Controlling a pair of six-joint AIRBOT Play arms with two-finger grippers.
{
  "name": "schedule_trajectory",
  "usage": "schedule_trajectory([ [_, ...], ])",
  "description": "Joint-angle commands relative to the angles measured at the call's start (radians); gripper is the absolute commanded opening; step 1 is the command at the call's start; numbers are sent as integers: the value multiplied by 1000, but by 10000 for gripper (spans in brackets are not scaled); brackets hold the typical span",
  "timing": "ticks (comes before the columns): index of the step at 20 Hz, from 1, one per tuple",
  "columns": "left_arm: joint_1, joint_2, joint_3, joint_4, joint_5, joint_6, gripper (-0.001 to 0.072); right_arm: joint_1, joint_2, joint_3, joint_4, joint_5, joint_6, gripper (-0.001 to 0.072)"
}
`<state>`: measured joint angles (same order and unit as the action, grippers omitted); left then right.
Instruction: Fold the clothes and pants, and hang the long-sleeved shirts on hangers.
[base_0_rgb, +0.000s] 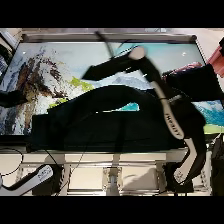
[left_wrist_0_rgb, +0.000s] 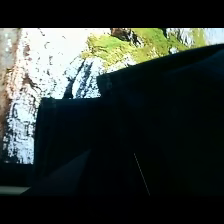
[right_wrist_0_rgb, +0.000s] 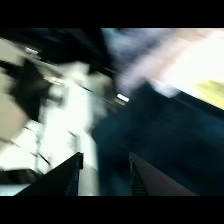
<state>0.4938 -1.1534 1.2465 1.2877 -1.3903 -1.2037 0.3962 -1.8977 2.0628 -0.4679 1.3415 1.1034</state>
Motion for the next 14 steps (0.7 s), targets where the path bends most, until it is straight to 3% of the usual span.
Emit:
schedule_trajectory([
  [1,-21,-134,-1,5,7,-24,308,-228,49,-1,-249,340,110,201],
  [2,-18,-190,-1,5,5,-27,308,-284,50,-3,-318,406,143,94],
  [4,-18,-292,-1,-8,-8,-25,309,-373,50,-3,-471,449,224,88],
  [5,-19,-338,-1,-29,-19,-18,340,-410,50,-3,-536,449,261,59],
  [6,-19,-384,-1,-55,-30,2,460,-444,50,-3,-589,447,295,24],
  [10,-19,-491,-1,-70,6,39,480,-508,50,-3,-637,455,326,24],
  [14,-21,-515,-3,-181,77,121,479,-506,50,-3,-637,419,325,38],
])
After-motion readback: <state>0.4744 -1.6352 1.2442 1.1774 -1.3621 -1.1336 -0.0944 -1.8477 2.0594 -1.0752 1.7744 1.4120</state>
